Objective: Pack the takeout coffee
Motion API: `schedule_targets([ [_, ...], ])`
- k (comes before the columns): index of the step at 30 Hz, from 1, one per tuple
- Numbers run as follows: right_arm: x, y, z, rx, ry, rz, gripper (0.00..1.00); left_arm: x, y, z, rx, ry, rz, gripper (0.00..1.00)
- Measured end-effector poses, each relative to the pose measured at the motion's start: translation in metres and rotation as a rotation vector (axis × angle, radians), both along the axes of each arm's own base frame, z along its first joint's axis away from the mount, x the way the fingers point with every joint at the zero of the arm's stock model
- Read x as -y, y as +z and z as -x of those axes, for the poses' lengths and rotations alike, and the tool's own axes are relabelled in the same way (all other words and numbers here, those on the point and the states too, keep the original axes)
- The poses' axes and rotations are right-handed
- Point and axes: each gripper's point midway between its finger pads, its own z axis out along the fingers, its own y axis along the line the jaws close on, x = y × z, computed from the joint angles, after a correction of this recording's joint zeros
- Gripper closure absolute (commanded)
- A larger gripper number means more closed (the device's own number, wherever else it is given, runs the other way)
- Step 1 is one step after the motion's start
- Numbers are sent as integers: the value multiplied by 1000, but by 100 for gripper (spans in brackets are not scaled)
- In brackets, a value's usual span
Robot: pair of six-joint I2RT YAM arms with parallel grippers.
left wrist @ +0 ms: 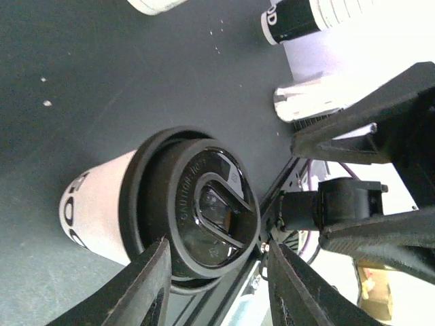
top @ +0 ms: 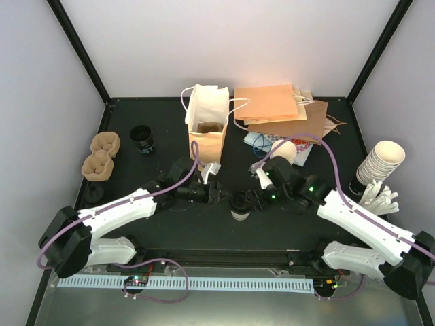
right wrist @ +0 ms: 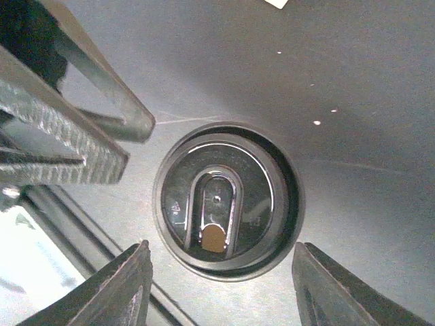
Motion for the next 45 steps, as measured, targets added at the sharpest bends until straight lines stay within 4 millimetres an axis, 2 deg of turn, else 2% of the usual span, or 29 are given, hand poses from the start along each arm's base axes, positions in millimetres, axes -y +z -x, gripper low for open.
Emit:
schedule_targets([
  [5, 0, -1, -3, -86, -49, -171, 56, 5, -2, 5, -30, -20, 5, 58],
  [6, -2, -1, -5, -102, -54, -208, 61, 5, -2, 5, -32, -19, 4, 58],
  [9, -11, 0, -6, -152, -44, -341, 85, 6, -1, 4, -31, -18, 7, 58],
  [14, -30, 0, 3, -246, 15, -508, 91, 9, 3, -2, -18, -7, 10, 60],
  [16, -39, 3, 4, -275, 49, -551, 99, 7, 2, -6, -6, 18, -2, 60],
  [18, -49, 5, 3, -317, 81, -589, 99, 4, 2, -9, 2, 37, -12, 60],
  [21, -58, -5, 5, -393, 116, -604, 99, -2, 6, -11, 25, 70, -16, 60],
  [26, -62, -19, 9, -480, 128, -595, 99, -8, 8, -11, 37, 91, -21, 60],
  [35, -65, 3, 2, -478, 182, -644, 99, -13, 2, -10, 28, 103, -42, 60],
  [38, -62, -8, -4, -501, 164, -628, 99, -14, 3, -10, 33, 107, -43, 60],
  [41, -58, -36, -7, -557, 127, -577, 99, -14, 2, -10, 32, 106, -45, 60],
  [45, -60, -38, -5, -576, 166, -594, 99, -14, 2, -10, 31, 105, -46, 60],
])
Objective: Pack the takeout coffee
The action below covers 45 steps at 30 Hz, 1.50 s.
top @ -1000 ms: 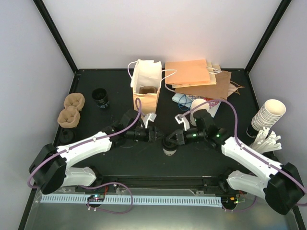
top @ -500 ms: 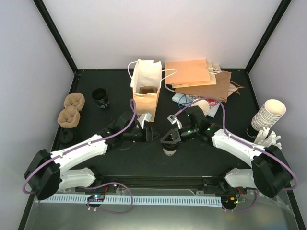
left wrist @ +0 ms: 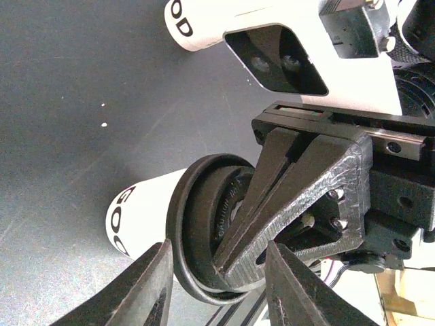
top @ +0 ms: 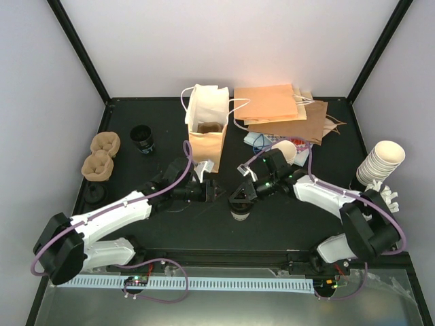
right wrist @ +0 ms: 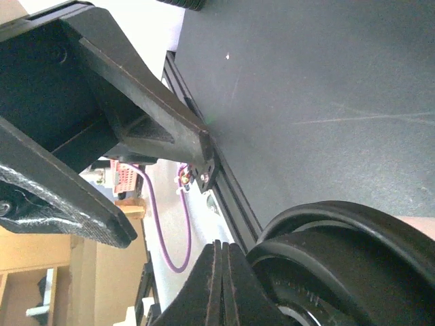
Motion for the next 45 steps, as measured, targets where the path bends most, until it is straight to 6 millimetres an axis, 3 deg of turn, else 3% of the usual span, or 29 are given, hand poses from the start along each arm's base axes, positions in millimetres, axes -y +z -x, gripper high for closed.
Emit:
schedule_targets([
  [4, 2, 4, 1, 9, -4, 16, 99, 0, -1, 1, -2, -1, -3, 60],
  [12, 3, 40, 1, 84, -6, -28, 99, 0, -2, 1, -2, -6, -7, 60],
  [14, 4, 35, 2, 81, -7, -27, 99, 0, -2, 2, -3, -9, -6, 60],
  [18, 7, -2, 10, -16, 11, 7, 99, 1, -6, 2, -11, -16, -13, 60],
  [27, 13, 1, 2, 12, -1, 0, 95, 2, -9, 3, -21, -26, -18, 60],
  [31, 17, 12, -2, 46, -21, 31, 89, 2, -10, 4, -23, -33, -18, 59],
  [36, 22, 42, -6, 152, -38, 50, 69, 2, -13, 4, -23, -37, -27, 57],
  [39, 28, 58, -12, 231, -73, 101, 42, -1, -16, 4, -19, -31, -57, 54],
  [41, 35, 63, -17, 285, -112, 177, 31, -6, -15, 2, -5, -17, -80, 50],
  [43, 42, 62, -20, 337, -150, 290, 16, -12, -7, -1, 28, 6, -101, 45],
  [44, 44, 62, -19, 354, -164, 349, 4, -16, -1, -3, 51, 20, -108, 41],
  [45, 47, 61, -19, 366, -183, 401, 1, -19, 6, -4, 77, 34, -112, 38],
])
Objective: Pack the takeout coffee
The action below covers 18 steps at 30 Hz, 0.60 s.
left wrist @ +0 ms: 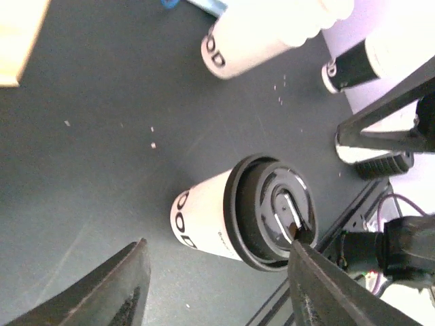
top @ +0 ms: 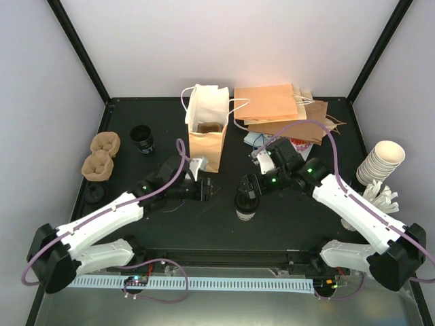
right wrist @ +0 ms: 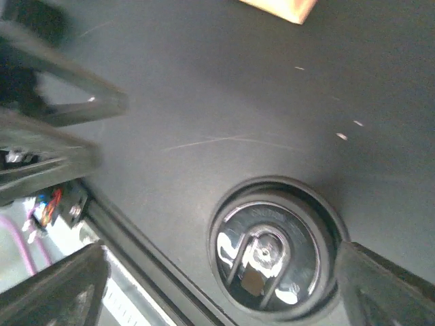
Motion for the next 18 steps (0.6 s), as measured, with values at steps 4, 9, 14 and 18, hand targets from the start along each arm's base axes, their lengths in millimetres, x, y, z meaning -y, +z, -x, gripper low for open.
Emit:
schedule_targets([
  [4, 20, 3, -2, 63, -116, 178, 0, -19, 29, -7, 117, 69, -10, 25],
  [9, 43, 17, -12, 121, -251, 232, 0, -44, 49, -14, 225, 165, -37, 16],
  [14, 39, 8, -2, 77, -248, 253, 0, -65, 58, -17, 285, 227, -69, 11],
  [18, 28, -12, 13, 43, -203, 341, 0, -77, 56, -21, 287, 256, -115, 8],
])
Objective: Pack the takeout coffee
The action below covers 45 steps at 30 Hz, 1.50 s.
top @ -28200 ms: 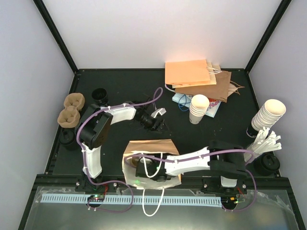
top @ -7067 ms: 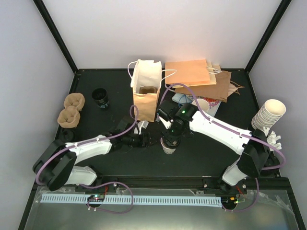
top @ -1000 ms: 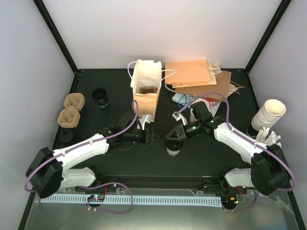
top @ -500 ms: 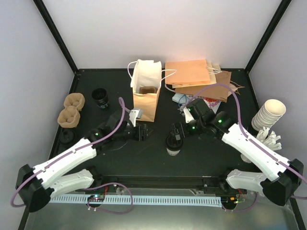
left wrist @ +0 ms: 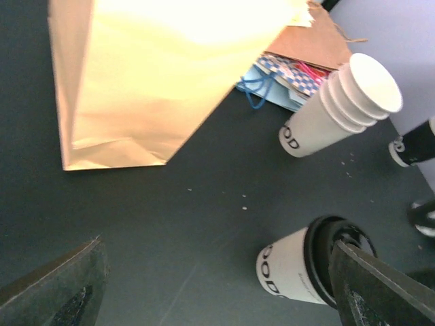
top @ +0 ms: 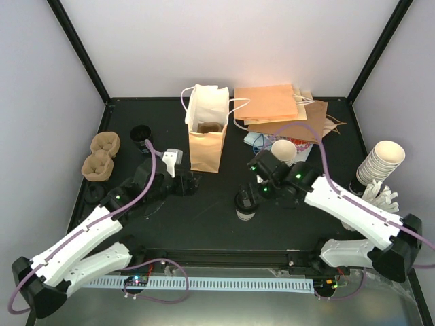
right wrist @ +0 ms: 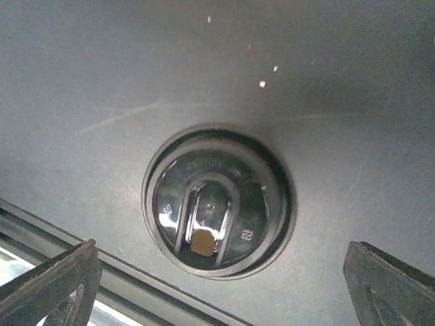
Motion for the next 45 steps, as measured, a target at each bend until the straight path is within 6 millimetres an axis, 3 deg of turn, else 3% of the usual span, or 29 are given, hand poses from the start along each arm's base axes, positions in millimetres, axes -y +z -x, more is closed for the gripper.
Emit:
schedule_targets([
  [6, -13, -24, 14, -45, 14, 94, 0, -27, 10, -16, 1, 91, -43, 4],
  [13, -22, -33, 10, -42, -4, 153, 0, -43, 21, -22, 23, 130, -53, 3],
  [21, -22, -41, 4, -33, -27, 227, 10, -49, 17, -22, 7, 130, -67, 3],
  [34, -24, -51, 9, -49, -12, 263, 9, -50, 17, -23, 4, 122, -63, 3],
  [45, -25, -58, 8, -52, -14, 291, 18, -50, 15, -24, -2, 115, -64, 3],
])
